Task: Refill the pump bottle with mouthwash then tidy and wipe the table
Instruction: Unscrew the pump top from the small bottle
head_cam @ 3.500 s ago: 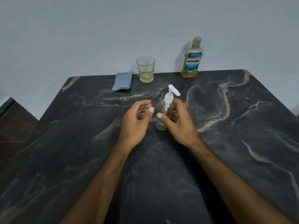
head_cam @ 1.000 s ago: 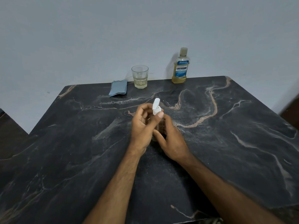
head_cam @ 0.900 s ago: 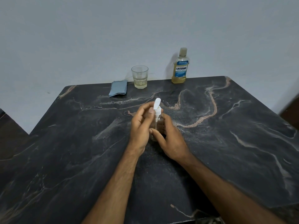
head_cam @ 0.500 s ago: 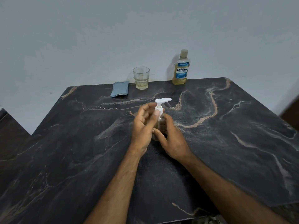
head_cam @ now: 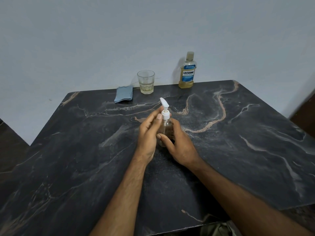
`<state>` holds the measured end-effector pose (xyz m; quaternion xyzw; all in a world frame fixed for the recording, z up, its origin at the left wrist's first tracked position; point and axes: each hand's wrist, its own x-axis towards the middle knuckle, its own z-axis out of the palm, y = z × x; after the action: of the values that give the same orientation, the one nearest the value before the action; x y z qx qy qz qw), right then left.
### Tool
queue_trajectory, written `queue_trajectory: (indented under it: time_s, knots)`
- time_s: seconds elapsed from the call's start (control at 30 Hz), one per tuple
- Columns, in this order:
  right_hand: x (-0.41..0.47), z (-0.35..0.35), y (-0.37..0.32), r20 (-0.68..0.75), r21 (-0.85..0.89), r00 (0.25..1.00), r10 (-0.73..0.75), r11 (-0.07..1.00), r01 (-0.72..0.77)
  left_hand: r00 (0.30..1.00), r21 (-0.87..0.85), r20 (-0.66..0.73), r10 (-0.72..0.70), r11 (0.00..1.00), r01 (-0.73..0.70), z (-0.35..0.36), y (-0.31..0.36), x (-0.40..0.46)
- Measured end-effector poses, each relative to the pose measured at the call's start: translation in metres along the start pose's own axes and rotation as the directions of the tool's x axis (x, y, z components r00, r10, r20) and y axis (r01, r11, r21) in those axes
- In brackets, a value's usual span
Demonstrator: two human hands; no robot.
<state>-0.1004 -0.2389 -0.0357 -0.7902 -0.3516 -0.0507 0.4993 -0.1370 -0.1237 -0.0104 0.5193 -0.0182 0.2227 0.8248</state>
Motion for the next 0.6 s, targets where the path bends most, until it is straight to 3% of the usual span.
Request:
queue_trajectory:
  time_s: [0.6]
  knots:
    - [0.0010, 0.0008, 0.0042, -0.005, 0.017, 1.000, -0.007, 1.000, 0.007, 0.999, -0.002, -0.050, -0.007, 1.000, 0.007, 0.0012, -0.0042, 0.0003]
